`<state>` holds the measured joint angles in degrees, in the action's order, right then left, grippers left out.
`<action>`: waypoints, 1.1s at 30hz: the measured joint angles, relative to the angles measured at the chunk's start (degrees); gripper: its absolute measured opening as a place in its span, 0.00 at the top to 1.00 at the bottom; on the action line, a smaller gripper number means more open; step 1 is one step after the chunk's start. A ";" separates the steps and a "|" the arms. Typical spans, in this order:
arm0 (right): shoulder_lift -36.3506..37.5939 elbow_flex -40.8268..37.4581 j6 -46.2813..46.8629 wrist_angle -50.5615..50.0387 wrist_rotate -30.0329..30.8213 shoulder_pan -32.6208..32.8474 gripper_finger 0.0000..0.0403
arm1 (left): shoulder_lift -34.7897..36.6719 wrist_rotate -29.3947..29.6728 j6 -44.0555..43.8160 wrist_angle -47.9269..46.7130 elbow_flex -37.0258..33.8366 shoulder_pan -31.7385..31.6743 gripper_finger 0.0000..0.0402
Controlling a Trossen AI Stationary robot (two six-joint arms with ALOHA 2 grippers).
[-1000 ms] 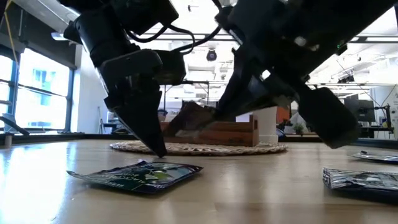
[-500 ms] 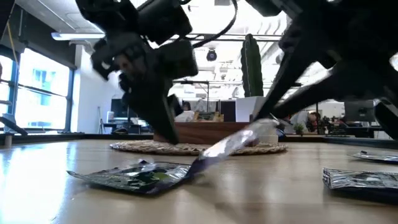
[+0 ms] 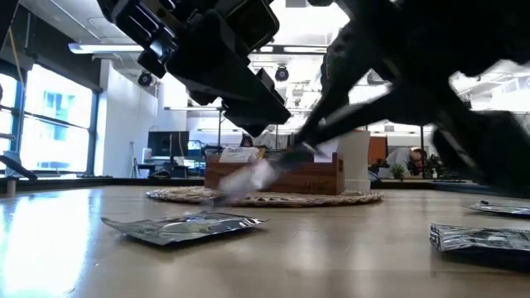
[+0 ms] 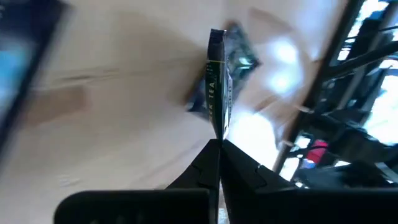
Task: Pick & Place Tea
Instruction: Put the purple tea pack into the right section of the wooden organizer
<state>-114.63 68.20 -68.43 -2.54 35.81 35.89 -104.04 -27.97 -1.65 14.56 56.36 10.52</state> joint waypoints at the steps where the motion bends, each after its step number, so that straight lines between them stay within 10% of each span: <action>1: 0.00 0.00 -1.27 1.39 0.13 -0.14 0.99 | 0.01 0.06 -0.05 -0.02 0.00 -0.02 0.60; 21: 0.00 -0.02 -8.51 6.85 5.01 -0.96 0.98 | 0.01 -6.03 -12.15 -4.60 -0.02 -0.01 0.59; 33: 0.00 -0.02 0.50 7.33 3.39 -1.00 0.98 | 0.01 -5.20 -11.98 -4.48 0.00 -0.04 0.98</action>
<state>-114.63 68.18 -67.93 4.80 39.20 34.89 -104.03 -33.17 -13.63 10.08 56.36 10.48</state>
